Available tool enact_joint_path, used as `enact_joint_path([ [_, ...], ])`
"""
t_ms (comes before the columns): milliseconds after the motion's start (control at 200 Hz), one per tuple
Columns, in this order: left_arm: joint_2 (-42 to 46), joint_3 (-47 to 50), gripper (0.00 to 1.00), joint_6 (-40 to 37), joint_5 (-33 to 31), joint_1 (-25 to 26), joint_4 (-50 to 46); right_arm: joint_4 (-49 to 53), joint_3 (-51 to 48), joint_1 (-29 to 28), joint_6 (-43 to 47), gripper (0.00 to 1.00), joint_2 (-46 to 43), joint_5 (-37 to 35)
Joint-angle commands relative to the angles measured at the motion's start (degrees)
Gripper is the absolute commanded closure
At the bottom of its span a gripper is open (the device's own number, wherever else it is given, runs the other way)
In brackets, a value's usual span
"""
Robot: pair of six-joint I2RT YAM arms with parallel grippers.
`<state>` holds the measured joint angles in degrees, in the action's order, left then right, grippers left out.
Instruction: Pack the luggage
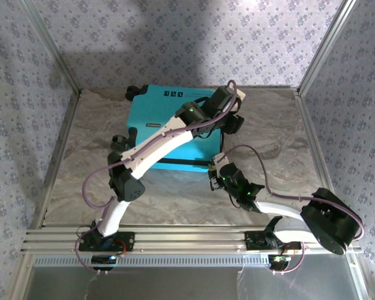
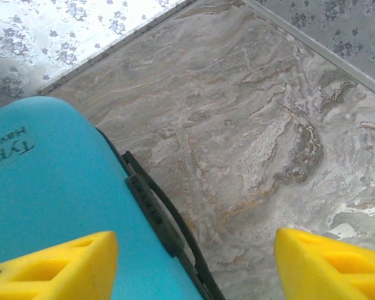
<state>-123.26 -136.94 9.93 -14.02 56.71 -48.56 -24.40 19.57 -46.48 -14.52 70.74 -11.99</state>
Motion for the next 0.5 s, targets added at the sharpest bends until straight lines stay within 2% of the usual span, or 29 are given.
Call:
enact_joint_path([
  [0, -3.7, -4.2, 0.33, 2.1, -2.4, 0.6, -3.0, -4.8, -1.6, 0.8, 1.7, 1.0, -2.5, -0.1],
  [205, -6.5, -4.7, 0.33, 5.5, -2.8, 0.8, -1.8, -5.6, -4.8, 2.1, 1.5, 1.0, -7.2, -0.5],
  [385, -7.7, -4.8, 0.33, 6.8, -2.3, 0.9, -1.2, -3.5, -5.4, 3.8, 0.9, 1.0, -10.4, 5.3],
  [495, -7.8, -4.9, 0.33, 7.0, -2.3, 0.9, -1.2, -2.8, -5.9, 2.7, 1.9, 0.76, -10.5, 5.0],
])
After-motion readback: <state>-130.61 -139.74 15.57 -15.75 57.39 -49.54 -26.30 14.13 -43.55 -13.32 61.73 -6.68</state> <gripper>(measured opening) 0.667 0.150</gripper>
